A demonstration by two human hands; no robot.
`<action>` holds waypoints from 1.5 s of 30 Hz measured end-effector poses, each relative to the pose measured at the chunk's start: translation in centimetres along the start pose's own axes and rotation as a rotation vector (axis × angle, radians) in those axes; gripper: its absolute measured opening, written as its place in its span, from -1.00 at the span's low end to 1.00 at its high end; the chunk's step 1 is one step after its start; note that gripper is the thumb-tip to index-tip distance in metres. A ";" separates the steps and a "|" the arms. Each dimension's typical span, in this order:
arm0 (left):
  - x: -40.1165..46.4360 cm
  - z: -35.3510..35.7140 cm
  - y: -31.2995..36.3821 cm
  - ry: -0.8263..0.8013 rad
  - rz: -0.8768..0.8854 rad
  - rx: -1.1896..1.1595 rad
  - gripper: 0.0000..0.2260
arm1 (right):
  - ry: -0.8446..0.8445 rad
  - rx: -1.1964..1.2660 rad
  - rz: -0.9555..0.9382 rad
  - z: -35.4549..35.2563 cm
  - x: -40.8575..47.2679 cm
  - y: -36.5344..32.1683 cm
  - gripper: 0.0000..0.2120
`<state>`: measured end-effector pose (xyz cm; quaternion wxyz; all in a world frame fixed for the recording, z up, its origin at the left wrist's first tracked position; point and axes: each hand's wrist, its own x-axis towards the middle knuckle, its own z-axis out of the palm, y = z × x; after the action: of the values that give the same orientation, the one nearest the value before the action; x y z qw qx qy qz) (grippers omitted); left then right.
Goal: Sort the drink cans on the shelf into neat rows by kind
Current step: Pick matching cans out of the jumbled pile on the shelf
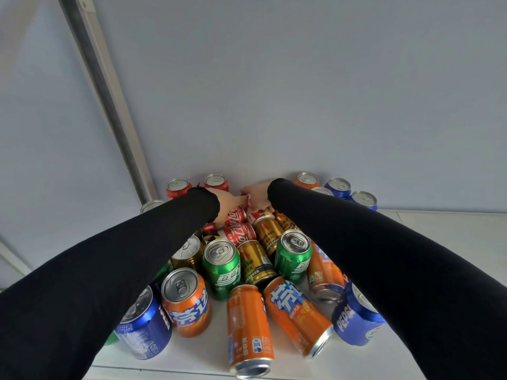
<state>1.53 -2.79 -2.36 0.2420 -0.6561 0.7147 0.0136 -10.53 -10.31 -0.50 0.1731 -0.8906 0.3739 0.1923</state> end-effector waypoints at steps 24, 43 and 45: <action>-6.2 1.1 -0.9 0.407 -0.179 -0.528 -0.37 | 0.540 0.137 -0.117 2.4 -3.0 2.3 -0.38; -8.3 -2.6 0.7 0.358 -0.077 -0.418 -0.77 | 0.474 0.205 -0.043 -2.2 -8.0 7.6 -0.75; -8.1 -2.6 1.2 0.200 -0.072 -0.350 -0.68 | 0.377 0.127 0.002 -1.5 -8.1 7.6 -0.70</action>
<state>-0.26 4.03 2.49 0.0525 -0.7114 0.6979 0.0637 -21.02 -11.16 3.37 0.1556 -0.8977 0.4121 -0.0014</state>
